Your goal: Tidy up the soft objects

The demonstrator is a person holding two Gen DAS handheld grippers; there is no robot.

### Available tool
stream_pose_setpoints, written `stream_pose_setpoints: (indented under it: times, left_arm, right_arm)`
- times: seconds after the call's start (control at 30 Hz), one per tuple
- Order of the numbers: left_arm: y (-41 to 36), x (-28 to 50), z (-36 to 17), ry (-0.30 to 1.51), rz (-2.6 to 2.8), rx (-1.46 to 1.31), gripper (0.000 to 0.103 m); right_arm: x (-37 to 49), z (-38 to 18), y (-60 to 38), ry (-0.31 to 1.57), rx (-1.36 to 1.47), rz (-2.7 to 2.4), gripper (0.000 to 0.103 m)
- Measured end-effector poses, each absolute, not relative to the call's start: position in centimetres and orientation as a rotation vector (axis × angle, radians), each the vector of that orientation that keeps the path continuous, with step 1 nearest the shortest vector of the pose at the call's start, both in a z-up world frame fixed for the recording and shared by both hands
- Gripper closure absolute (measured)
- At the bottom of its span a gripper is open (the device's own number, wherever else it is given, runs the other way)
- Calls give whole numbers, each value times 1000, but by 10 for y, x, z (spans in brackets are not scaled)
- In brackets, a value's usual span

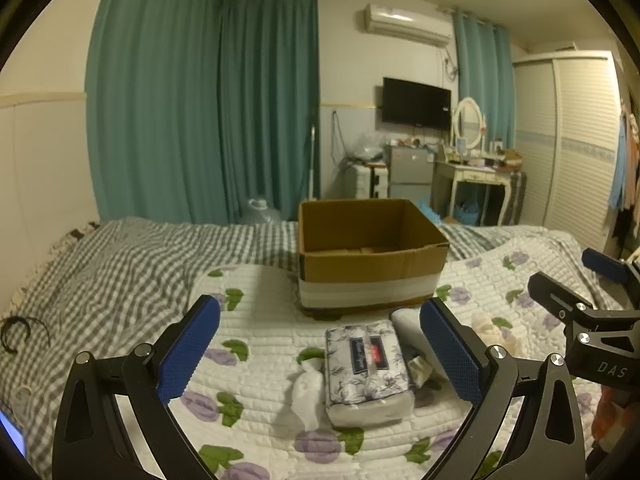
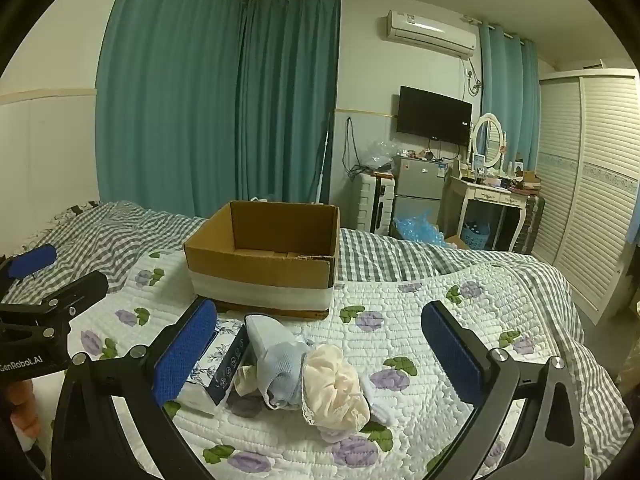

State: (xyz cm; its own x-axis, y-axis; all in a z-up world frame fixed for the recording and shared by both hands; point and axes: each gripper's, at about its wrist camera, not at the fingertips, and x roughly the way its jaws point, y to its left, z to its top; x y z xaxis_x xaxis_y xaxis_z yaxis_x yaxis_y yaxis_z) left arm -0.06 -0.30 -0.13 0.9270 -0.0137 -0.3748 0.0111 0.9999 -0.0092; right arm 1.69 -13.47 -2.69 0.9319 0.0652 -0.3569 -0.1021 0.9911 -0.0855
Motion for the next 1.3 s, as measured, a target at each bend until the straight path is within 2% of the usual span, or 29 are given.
stream_pose_setpoints:
  times: [1.3]
  left_arm:
    - [0, 0, -7, 401, -2, -25, 1]
  right_arm:
    - [18, -31, -132, 372, -119, 103, 0]
